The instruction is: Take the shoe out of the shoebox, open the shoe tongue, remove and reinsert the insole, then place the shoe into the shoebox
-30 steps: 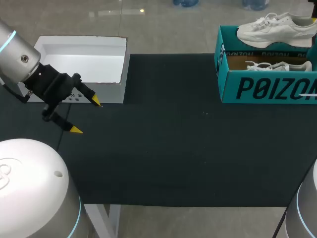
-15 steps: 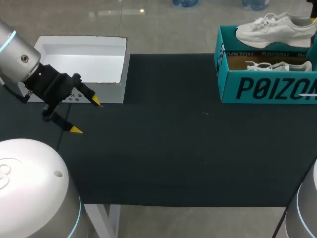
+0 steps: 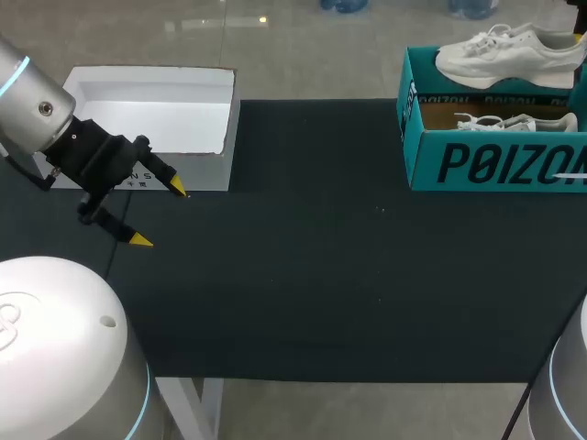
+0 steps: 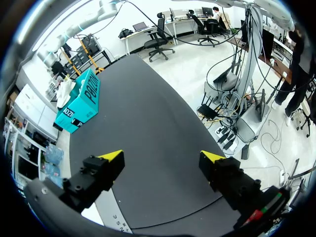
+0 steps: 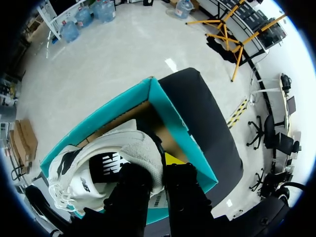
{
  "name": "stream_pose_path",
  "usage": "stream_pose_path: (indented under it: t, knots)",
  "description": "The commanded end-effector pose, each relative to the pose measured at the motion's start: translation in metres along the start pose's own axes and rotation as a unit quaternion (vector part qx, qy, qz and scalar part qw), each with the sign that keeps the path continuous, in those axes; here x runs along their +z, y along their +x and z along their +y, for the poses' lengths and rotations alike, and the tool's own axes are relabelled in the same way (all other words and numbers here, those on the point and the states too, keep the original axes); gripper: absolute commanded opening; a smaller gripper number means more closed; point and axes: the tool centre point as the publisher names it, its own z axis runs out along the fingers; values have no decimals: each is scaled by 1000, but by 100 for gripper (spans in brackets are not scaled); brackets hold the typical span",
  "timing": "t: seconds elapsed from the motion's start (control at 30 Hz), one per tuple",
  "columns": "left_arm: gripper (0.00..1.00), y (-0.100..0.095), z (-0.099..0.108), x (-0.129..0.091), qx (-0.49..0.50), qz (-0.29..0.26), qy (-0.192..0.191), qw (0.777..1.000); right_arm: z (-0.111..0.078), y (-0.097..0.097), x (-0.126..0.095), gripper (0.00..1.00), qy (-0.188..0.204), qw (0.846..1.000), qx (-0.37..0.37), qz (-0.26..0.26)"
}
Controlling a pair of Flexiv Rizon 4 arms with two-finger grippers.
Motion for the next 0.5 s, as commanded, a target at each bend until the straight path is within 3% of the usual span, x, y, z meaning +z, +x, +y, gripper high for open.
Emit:
stream_pose_path:
  t: [0.03, 0.23, 0.5]
  knots:
    - [100, -1, 0, 0, 0, 1, -2, 1000, 3, 12, 0, 0, -1, 1000, 4, -5]
    - [100, -1, 0, 0, 0, 1, -2, 1000, 2, 22, 3, 0, -9, 1000, -6, -4]
    - [100, -1, 0, 0, 0, 1, -2, 1000, -6, 15, 16, 0, -6, 1000, -9, 2]
